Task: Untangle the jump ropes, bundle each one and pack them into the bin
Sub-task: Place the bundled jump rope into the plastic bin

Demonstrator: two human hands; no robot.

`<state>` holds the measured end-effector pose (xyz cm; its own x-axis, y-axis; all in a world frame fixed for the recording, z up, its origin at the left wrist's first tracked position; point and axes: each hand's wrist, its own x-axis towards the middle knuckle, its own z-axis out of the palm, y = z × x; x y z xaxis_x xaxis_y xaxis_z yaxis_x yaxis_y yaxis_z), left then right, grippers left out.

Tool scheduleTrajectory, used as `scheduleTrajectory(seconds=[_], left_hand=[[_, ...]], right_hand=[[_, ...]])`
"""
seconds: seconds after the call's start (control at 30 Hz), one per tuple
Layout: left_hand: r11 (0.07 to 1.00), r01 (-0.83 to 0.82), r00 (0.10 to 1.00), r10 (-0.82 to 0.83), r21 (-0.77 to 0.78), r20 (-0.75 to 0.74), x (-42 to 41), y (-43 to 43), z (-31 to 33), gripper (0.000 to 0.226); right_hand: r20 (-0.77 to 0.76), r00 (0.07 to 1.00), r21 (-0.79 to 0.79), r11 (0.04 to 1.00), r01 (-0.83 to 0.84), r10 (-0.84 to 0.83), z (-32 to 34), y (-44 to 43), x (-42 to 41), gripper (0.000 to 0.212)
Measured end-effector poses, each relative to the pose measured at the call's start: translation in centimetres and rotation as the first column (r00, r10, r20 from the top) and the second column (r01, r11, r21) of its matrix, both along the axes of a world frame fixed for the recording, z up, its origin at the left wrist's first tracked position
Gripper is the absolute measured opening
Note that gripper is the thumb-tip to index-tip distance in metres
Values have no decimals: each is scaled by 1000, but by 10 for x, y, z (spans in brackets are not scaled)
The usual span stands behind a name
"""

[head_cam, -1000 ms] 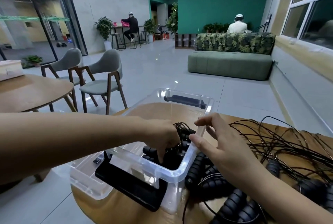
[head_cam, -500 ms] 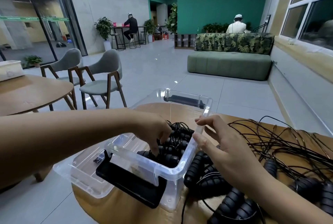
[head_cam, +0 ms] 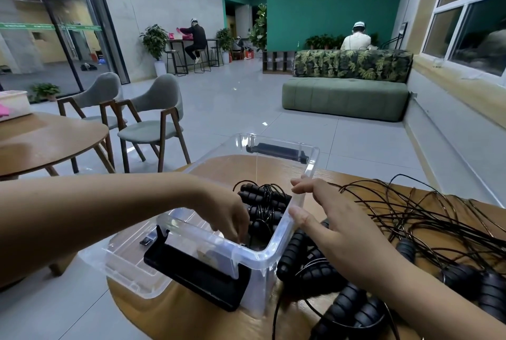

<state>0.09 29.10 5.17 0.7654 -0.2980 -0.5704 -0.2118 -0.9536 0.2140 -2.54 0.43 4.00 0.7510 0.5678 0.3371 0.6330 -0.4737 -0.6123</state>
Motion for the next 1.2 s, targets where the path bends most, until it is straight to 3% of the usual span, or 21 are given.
scheduleTrajectory(seconds=[0.27, 0.53, 0.73, 0.83, 1.07, 1.2], left_hand=[[992, 120, 986, -124, -47, -109, 0, -13, -2, 52], [999, 13, 955, -28, -52, -295, 3, -17, -4, 46], [981, -165, 896, 107, -98, -431, 2, -18, 0, 46], [987, -145, 930, 110, -75, -352, 0, -22, 0, 34], [981, -154, 965, 124, -120, -229, -6, -19, 21, 33], [967, -166, 986, 161, -193, -41, -14, -23, 45, 23]], right_hand=[[-18, 1000, -76, 997, -11, 9, 2, 1, -2, 38], [5, 1000, -185, 983, -1, 2, 11, 2, -4, 36], [26, 1000, -206, 978, 14, -9, 11, 3, -4, 37], [37, 999, -187, 982, 19, -12, 8, 4, -5, 38], [-61, 997, -76, 996, -52, 48, 10, -5, -7, 45], [-74, 997, -45, 999, 6, -9, 14, -31, -13, 44]])
